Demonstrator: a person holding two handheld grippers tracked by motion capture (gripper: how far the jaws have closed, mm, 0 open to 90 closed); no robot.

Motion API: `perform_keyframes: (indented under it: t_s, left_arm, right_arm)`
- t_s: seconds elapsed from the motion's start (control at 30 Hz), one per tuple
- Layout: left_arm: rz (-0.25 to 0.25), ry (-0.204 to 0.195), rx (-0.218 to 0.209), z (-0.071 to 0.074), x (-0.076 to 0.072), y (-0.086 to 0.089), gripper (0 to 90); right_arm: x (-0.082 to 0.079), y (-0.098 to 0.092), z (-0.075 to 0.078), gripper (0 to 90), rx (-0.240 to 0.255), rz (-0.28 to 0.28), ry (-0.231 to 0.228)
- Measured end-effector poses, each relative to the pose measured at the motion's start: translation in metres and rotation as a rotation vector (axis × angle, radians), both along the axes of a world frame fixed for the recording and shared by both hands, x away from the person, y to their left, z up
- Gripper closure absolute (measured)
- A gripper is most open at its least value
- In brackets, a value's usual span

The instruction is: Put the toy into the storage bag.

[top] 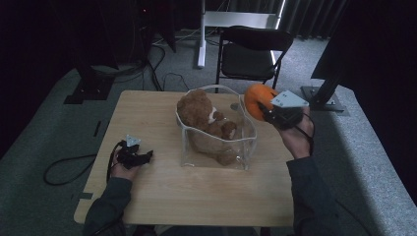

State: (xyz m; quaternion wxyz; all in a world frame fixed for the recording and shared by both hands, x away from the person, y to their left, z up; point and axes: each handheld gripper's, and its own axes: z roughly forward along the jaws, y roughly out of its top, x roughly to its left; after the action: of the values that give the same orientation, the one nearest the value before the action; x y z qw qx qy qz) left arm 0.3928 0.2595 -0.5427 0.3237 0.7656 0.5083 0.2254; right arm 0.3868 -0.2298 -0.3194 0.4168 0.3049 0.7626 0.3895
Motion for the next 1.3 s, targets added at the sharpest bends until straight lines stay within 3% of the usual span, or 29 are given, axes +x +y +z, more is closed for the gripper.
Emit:
perform_keyframes:
  t_s: [0.2, 0.4, 1.07, 1.3]
  left_arm:
    - [0.0, 0.0, 0.0, 0.0, 0.0, 0.0, 32.5]
    - [0.0, 0.0, 0.0, 0.0, 0.0, 0.0, 32.5]
    - [0.0, 0.0, 0.0, 0.0, 0.0, 0.0, 32.5]
    - [0.0, 0.0, 0.0, 0.0, 0.0, 0.0, 32.4]
  right_arm:
    - [-0.008, 0.018, 0.01, 52.5, -0.031, 0.053, -0.037]
    - [-0.015, 0.03, 0.018, 52.4, -0.018, 0.106, -0.052]
    - [-0.037, 0.066, 0.009, 51.8, -0.019, 0.281, -0.034]
    - [-0.038, 0.071, -0.002, 51.5, -0.041, 0.301, 0.003]
